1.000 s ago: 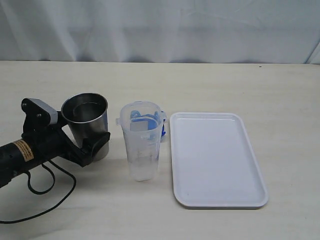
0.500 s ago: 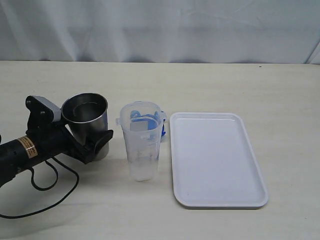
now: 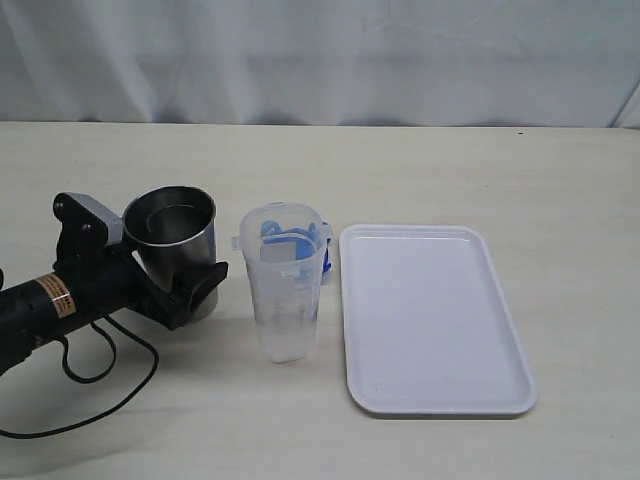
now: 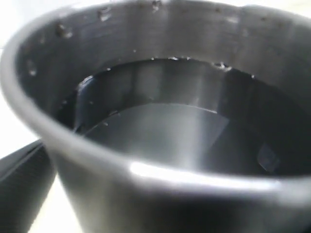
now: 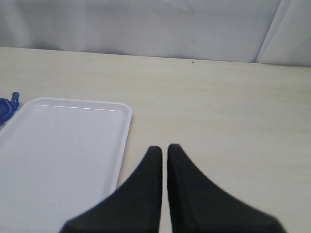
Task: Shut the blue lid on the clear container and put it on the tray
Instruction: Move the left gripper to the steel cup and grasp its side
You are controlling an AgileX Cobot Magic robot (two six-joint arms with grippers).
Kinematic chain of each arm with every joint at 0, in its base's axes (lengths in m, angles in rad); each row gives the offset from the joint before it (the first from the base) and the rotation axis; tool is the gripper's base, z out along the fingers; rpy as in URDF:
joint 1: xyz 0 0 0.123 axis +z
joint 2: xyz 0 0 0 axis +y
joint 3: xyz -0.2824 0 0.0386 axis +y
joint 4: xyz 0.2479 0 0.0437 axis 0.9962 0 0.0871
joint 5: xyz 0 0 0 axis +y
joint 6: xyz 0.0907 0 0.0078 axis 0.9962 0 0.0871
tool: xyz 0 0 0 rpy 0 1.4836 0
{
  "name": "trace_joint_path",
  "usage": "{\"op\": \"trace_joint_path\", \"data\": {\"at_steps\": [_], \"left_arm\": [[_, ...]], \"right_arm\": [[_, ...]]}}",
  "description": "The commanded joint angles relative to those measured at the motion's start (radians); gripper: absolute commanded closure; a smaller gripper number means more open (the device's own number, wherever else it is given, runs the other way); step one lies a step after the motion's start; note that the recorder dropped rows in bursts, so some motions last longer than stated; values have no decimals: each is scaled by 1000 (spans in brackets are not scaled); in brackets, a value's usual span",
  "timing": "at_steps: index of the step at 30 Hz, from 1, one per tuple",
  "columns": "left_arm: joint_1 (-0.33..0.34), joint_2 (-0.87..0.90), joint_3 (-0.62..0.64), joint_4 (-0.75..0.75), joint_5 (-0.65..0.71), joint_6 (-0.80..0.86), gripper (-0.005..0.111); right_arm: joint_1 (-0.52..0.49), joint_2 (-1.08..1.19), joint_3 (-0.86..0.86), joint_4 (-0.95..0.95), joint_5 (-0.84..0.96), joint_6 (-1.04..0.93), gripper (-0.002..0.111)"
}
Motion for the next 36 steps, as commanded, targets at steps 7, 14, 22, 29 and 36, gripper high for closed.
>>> {"op": "trace_joint_path", "data": {"at_steps": [7, 14, 22, 29, 36], "left_arm": [[1, 3, -5, 4, -9, -7, 6], [1, 3, -5, 8, -9, -5, 55], [1, 3, -5, 27, -9, -11, 88], [1, -12, -5, 38, -9, -8, 107], [1, -130, -5, 36, -9, -54, 107]], "right_arm": [[-7, -4, 3, 1, -3, -7, 104], [-7, -4, 3, 1, -3, -7, 104], [-7, -4, 3, 1, -3, -7, 104], [-7, -4, 3, 1, -3, -7, 104], [-7, -4, 3, 1, -3, -7, 104]]}}
